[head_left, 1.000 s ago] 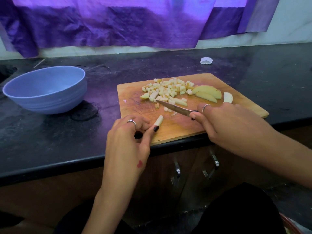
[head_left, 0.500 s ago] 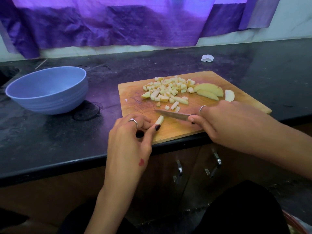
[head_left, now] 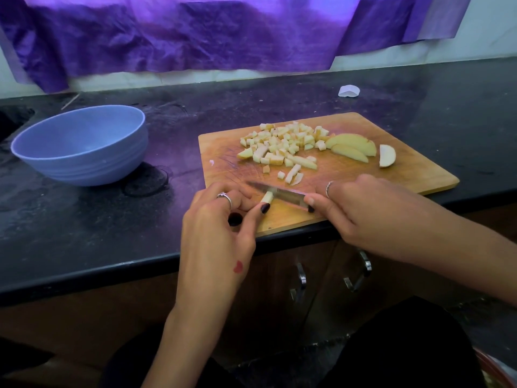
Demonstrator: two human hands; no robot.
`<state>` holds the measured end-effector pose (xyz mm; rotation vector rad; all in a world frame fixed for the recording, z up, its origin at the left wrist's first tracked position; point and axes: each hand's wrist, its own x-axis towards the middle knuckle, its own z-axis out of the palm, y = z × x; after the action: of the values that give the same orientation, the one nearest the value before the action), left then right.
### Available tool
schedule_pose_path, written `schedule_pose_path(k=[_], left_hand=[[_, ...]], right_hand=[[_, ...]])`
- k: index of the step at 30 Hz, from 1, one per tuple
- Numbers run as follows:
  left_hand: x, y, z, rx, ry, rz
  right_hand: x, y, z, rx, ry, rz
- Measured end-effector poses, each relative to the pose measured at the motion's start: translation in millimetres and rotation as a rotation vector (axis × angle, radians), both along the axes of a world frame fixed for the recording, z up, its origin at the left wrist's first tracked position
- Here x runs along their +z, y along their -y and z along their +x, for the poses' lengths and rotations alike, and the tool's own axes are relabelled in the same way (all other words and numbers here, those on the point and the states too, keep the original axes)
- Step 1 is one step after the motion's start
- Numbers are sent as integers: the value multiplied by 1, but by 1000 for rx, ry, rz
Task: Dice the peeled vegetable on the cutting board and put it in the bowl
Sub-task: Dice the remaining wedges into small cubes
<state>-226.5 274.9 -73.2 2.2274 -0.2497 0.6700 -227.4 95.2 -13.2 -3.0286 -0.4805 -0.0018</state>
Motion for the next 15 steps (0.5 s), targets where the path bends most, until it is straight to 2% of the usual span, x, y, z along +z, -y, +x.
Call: schedule_pose_path(k=[3, 7, 15], left_hand=[[0, 0, 0, -5, -1, -8], [0, 0, 1, 1, -13, -3], [0, 0, 1, -9, -6, -7]], right_hand=[[5, 1, -1, -19, -20, -62], [9, 4, -4, -78, 115, -145], [1, 0, -8, -12, 67, -43]])
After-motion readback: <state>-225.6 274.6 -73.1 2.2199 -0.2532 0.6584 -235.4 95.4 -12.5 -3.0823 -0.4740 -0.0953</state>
